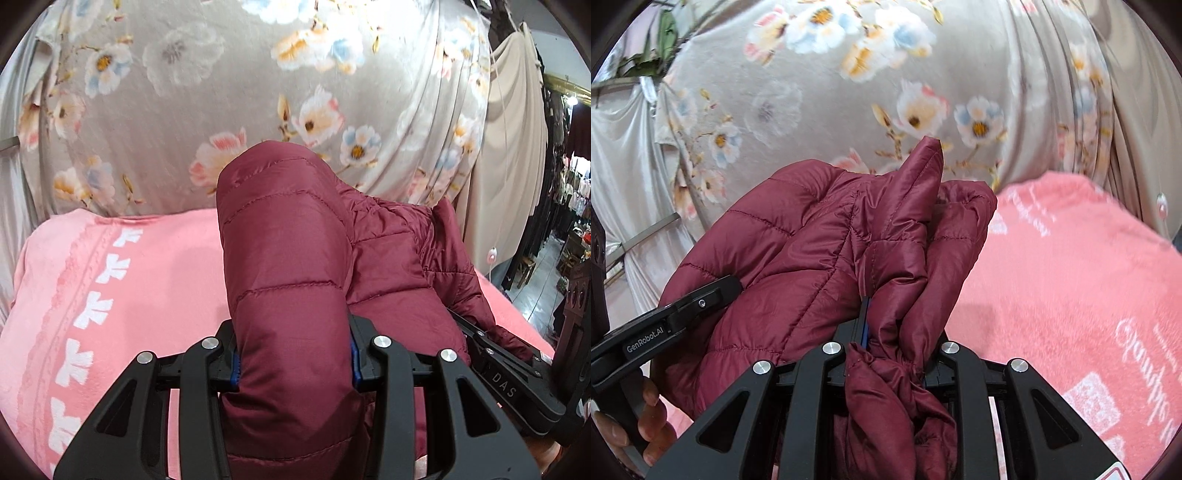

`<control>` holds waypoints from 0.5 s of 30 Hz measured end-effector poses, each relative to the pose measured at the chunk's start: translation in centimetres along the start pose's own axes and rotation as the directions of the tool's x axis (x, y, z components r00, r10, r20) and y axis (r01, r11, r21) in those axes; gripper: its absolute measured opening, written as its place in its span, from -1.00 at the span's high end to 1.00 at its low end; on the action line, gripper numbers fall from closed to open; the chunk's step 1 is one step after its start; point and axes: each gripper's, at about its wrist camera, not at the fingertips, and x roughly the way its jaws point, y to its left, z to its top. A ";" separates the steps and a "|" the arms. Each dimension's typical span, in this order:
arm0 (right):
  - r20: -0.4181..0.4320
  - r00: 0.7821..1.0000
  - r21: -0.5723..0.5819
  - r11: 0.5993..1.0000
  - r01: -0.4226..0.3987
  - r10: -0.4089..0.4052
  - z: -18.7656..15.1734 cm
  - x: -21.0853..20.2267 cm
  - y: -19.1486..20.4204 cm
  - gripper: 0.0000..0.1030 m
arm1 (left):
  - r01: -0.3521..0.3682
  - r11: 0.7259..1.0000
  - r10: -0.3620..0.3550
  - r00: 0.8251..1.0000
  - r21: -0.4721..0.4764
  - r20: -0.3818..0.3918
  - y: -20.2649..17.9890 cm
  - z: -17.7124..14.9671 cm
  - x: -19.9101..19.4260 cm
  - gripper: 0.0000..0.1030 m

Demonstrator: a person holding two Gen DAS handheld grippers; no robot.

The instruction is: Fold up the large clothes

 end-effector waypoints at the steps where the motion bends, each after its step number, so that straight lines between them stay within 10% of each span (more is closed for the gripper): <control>1: 0.012 1.000 -0.007 1.000 -0.003 0.003 0.2 -0.5 0.5 0.63 | 0.000 1.000 0.000 1.000 0.000 0.010 0.2 0.1 -0.5 0.24; 15: 0.214 0.969 -0.173 0.981 -0.090 0.127 5.0 -4.9 9.7 0.63 | -0.002 1.000 -0.004 0.957 0.022 0.289 5.4 3.2 -9.8 0.23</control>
